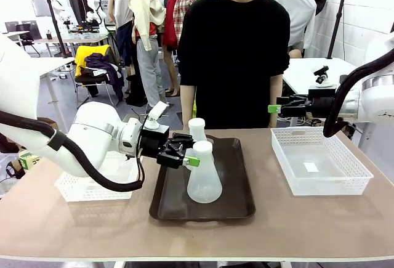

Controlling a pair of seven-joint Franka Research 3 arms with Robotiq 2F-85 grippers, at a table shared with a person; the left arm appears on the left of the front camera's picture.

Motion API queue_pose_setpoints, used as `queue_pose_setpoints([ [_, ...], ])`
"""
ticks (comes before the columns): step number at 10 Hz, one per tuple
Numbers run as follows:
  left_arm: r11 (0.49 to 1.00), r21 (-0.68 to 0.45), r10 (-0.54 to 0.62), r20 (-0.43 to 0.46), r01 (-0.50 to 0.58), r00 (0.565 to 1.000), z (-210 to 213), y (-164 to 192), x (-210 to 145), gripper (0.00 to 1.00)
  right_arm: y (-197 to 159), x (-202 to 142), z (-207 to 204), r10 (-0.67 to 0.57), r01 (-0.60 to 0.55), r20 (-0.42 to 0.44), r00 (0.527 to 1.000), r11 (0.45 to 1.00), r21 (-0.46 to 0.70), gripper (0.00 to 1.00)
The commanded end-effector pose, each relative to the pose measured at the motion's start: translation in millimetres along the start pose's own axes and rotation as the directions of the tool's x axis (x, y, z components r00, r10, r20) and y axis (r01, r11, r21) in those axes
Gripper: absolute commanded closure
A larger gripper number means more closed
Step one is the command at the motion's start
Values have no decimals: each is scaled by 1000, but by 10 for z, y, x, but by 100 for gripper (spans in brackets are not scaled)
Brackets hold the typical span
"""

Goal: Prepare the laboratory tools.
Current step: Place the picked Big flask upright in the Handle tray as directed by the person.

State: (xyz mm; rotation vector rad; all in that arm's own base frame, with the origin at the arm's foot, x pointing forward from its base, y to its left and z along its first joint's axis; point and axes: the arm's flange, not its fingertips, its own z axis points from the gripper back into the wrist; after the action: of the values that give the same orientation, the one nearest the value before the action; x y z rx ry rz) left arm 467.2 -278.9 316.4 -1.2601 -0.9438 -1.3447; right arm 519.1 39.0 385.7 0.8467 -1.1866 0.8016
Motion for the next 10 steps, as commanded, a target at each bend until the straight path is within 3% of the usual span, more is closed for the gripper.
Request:
queue_pose_setpoints([
  [1,1000,-4,-10,1,10,1000,-24,9,10,0,16,-5,-8,0,0,-5,1000,1000,-4,0],
  [10,1000,-4,-10,1,10,1000,-24,9,10,0,16,-5,-8,0,0,-5,1000,1000,-4,0],
])
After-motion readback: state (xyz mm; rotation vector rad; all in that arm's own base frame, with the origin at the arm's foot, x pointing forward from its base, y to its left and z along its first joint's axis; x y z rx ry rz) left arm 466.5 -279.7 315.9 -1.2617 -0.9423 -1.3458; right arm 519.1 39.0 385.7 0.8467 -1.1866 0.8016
